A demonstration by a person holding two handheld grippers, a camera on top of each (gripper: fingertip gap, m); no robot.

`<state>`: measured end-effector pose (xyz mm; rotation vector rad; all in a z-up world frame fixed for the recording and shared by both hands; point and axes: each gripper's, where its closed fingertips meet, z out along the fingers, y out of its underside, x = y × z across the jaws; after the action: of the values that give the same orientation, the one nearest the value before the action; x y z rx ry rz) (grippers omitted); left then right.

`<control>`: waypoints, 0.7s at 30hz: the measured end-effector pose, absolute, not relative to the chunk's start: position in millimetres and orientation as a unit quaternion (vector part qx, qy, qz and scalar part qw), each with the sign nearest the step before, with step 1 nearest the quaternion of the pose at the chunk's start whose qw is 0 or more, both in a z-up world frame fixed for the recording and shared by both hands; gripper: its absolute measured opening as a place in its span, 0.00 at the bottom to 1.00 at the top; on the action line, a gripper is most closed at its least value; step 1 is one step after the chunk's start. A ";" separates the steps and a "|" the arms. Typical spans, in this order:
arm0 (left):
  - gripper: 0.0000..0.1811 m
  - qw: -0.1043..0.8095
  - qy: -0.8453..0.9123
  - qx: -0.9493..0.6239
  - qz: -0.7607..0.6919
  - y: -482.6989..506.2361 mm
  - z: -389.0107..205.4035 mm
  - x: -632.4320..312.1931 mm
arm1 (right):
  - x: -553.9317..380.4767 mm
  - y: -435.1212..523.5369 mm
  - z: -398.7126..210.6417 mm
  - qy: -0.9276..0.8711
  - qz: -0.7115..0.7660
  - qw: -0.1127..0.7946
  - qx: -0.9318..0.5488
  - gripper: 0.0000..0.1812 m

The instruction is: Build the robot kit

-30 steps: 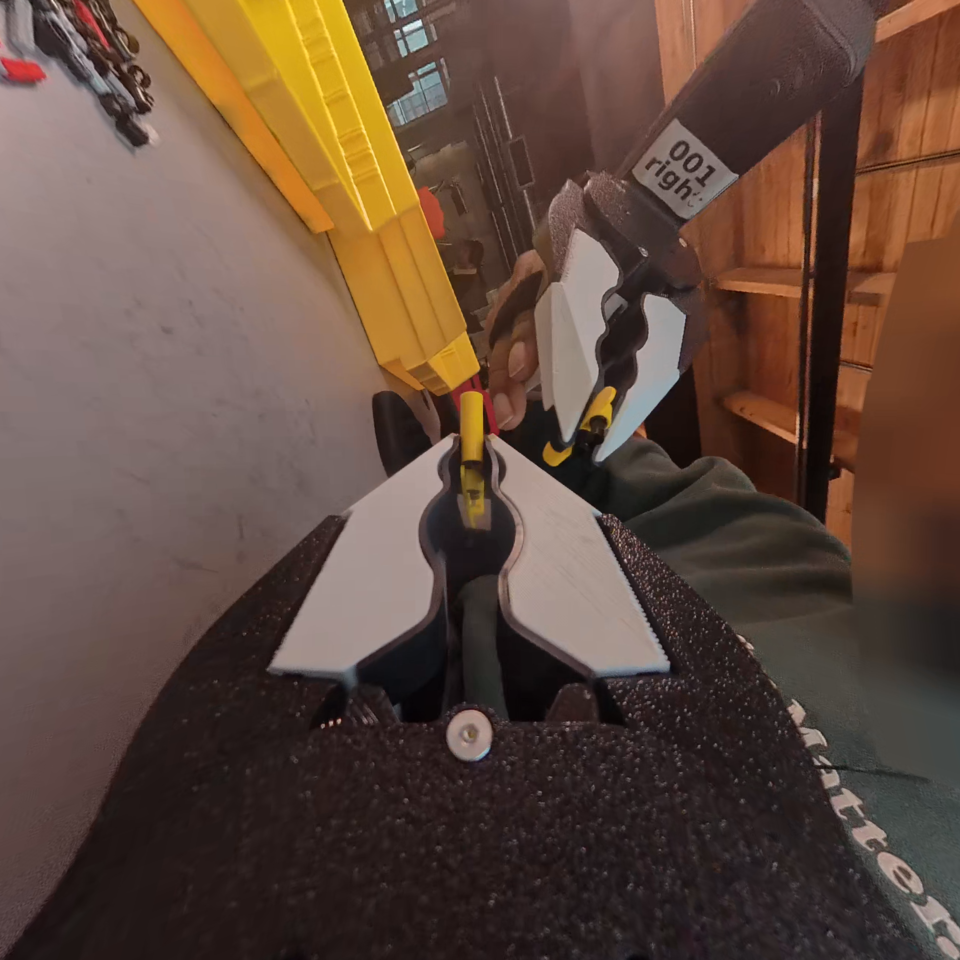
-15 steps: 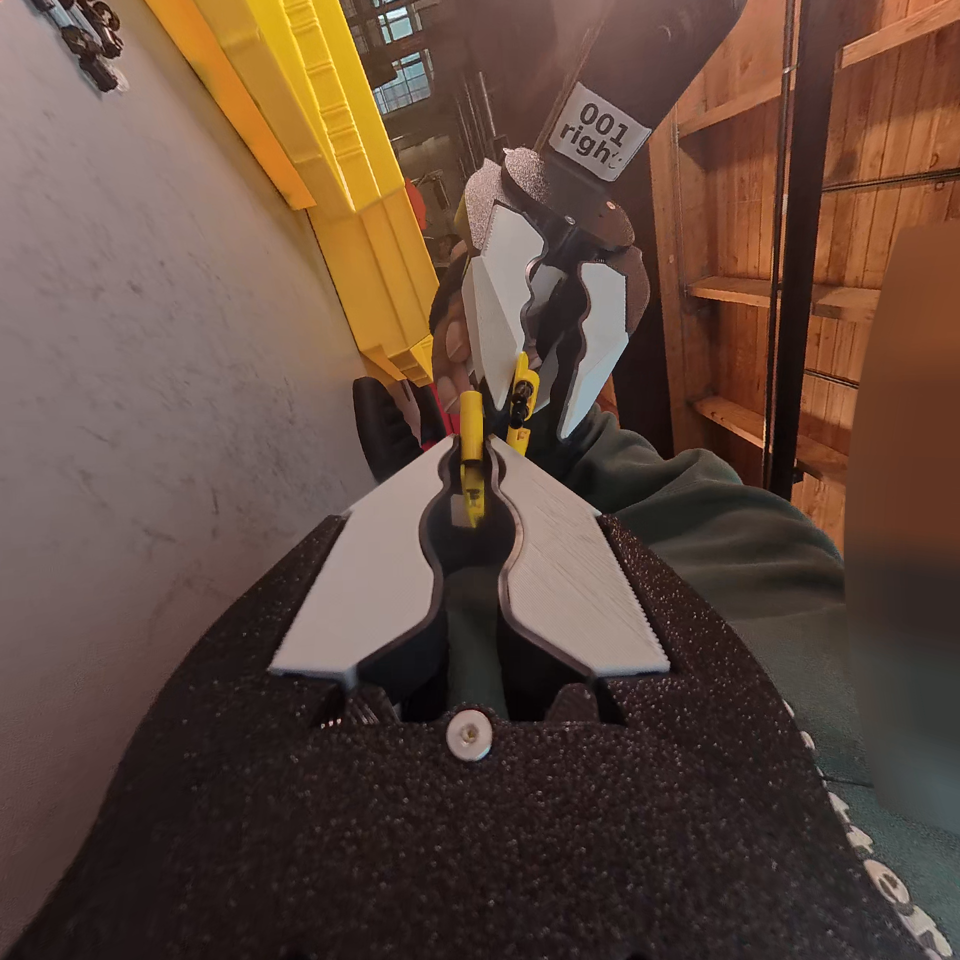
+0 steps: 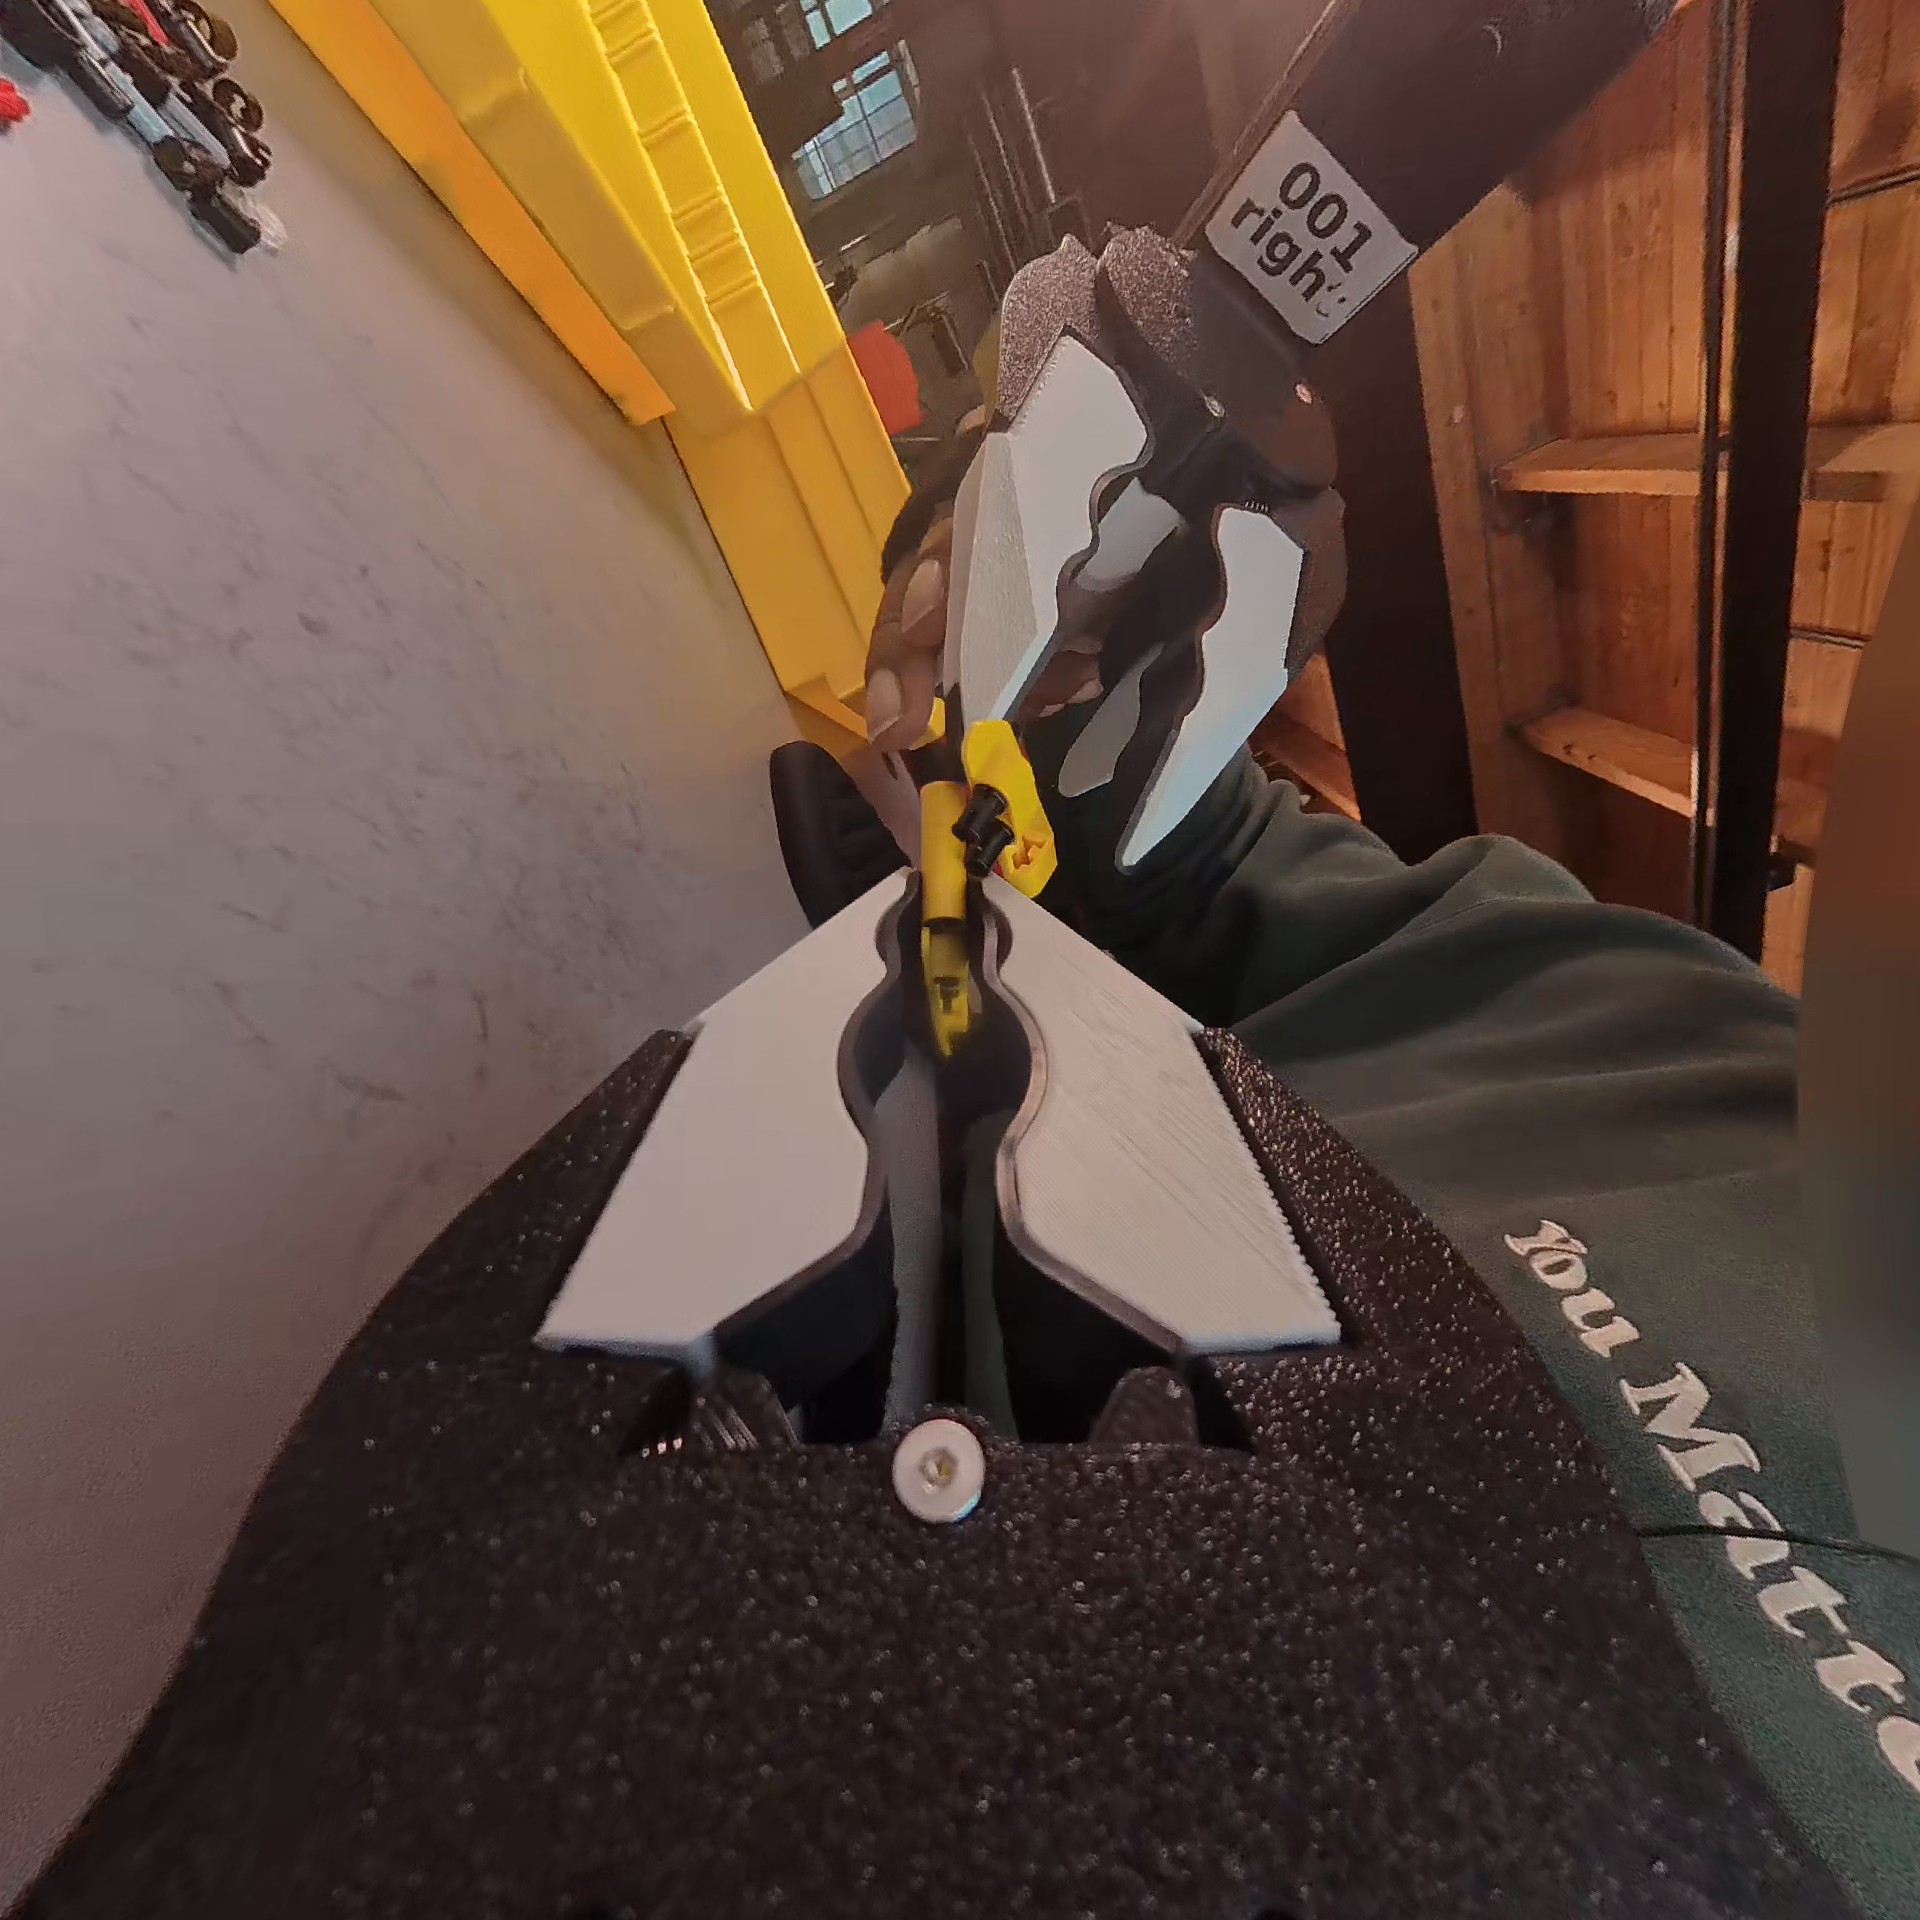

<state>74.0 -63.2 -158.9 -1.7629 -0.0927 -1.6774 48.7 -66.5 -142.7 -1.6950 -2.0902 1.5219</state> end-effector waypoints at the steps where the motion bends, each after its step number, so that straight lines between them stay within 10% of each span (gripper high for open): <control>1: 0.03 0.350 -0.028 -0.685 -0.639 -63.6 -159.3 74.4 | 48.6 -66.4 -143.3 -0.672 0.495 0.022 -0.550 0.14; 21: 0.03 0.378 0.021 -0.734 -0.563 -63.2 -171.7 77.6 | 53.2 -58.0 -159.7 -0.490 0.580 -0.021 -0.651 0.12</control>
<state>77.6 -63.2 -171.7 -1.8771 0.0539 -1.4397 53.2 -58.0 -159.7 -2.0723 -1.5594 1.8474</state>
